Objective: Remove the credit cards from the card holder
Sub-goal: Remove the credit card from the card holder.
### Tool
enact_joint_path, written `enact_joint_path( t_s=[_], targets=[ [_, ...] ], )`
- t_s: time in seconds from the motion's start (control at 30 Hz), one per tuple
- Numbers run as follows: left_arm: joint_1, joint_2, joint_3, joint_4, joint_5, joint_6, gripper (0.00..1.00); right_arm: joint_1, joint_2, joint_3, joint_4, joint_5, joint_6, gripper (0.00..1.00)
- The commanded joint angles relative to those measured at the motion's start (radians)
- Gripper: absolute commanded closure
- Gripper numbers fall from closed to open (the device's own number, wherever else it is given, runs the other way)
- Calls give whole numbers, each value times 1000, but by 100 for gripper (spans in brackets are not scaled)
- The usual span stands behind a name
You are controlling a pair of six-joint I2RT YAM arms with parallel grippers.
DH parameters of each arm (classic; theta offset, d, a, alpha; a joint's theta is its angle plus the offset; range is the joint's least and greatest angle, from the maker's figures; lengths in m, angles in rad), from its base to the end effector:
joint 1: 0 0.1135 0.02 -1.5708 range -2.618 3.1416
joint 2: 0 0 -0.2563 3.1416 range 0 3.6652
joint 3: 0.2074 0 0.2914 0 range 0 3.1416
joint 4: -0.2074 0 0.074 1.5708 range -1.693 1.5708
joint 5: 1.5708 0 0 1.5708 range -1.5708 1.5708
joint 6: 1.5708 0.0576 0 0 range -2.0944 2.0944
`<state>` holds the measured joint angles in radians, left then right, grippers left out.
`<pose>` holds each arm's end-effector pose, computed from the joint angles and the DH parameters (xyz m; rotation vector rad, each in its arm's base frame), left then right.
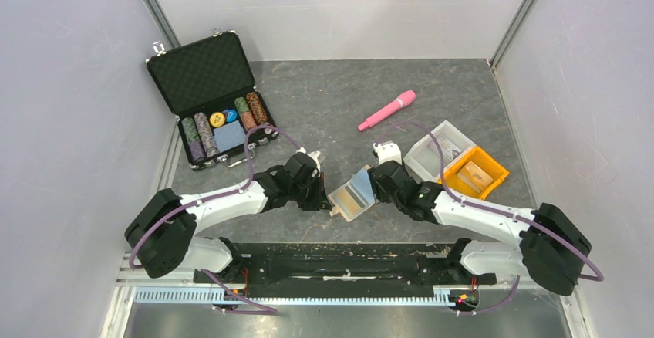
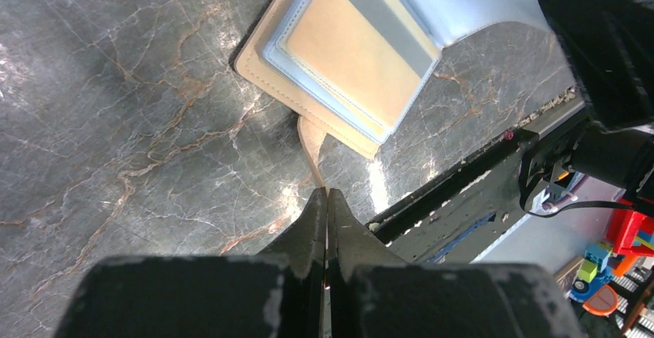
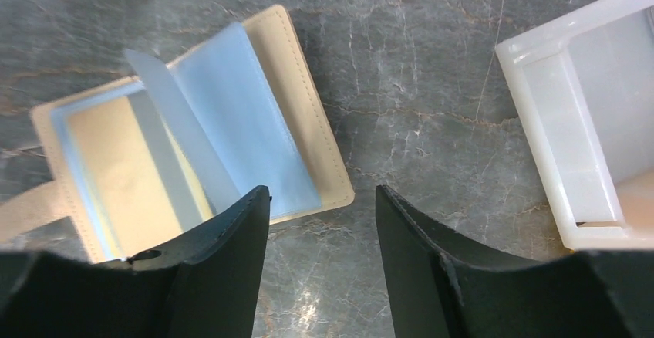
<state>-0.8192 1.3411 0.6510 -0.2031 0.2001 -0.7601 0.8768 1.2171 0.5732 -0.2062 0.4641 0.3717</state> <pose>0.1975 -0.2281 0.1262 0.1735 2.6684 -0.8576 0.1977 0.1973 0.1364 -0.3763 2.2775 0.0655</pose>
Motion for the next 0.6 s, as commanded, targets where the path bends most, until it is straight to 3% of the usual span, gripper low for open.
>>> enact_joint_path(
  t_s=[0.0, 0.13, 0.33, 0.57],
  targets=[
    [5, -25, 30, 24, 29, 5, 98, -2, -82, 86, -45, -25, -1, 47],
    [5, -30, 32, 31, 32, 7, 98, -2, -148, 126, -62, -75, -10, 50],
    [5, -34, 41, 33, 29, 5, 98, -2, -157, 130, 34, -290, -50, 56],
    [5, -55, 19, 28, 5, -7, 98, -2, -55, 56, 147, -323, -37, 48]
  ],
)
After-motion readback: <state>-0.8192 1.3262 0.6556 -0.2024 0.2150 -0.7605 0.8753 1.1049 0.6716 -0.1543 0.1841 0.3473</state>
